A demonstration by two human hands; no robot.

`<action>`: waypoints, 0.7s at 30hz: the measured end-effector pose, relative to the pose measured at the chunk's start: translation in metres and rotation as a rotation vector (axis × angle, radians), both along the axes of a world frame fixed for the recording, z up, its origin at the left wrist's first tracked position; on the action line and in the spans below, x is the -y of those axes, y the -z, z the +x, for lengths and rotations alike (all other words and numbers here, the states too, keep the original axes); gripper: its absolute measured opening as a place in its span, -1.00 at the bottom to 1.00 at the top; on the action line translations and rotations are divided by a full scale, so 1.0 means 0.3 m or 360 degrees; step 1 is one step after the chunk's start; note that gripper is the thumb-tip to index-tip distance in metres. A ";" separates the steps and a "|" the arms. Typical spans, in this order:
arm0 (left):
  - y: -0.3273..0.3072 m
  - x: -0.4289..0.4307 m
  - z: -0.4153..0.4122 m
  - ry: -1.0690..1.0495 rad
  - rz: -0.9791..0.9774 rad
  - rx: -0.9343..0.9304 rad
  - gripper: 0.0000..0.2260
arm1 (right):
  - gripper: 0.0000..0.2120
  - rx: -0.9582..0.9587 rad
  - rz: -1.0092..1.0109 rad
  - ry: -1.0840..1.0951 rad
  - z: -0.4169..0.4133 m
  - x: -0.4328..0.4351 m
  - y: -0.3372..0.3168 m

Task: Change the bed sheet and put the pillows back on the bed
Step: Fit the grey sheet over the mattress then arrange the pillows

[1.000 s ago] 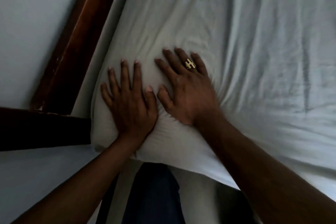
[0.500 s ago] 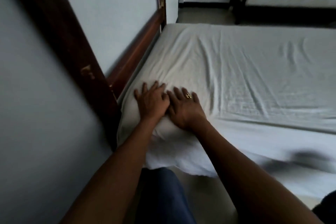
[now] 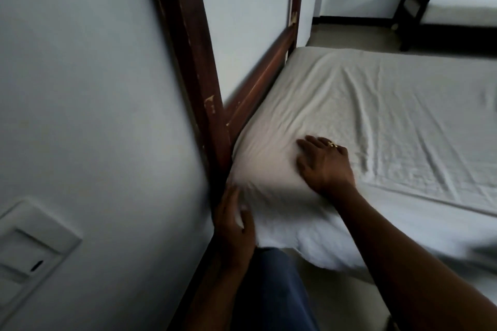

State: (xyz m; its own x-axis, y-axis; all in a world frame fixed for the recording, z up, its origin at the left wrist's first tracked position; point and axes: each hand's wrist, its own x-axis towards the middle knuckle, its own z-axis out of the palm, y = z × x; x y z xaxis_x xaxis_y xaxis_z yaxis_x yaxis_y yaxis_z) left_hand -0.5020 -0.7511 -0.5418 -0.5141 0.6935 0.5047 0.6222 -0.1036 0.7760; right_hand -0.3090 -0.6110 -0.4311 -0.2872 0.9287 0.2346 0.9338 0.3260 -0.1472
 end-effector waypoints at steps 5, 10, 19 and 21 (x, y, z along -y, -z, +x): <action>0.037 -0.037 -0.066 -0.0293 -0.0253 0.0446 -0.52 | -0.50 0.0024 0.0059 -0.0007 -0.015 -0.013 0.002; 0.061 -0.086 -0.105 -0.0396 -0.0213 0.0391 -0.65 | -0.51 -0.0006 0.0019 -0.0017 -0.017 0.004 0.010; 0.031 -0.062 -0.124 -0.0120 -0.0080 0.0655 -0.94 | -0.49 -0.0050 0.0125 -0.0197 -0.038 0.170 0.064; 0.055 -0.060 -0.140 -0.0069 -0.0053 0.0960 -0.95 | -0.48 -0.0100 0.0104 -0.0210 -0.038 0.170 0.060</action>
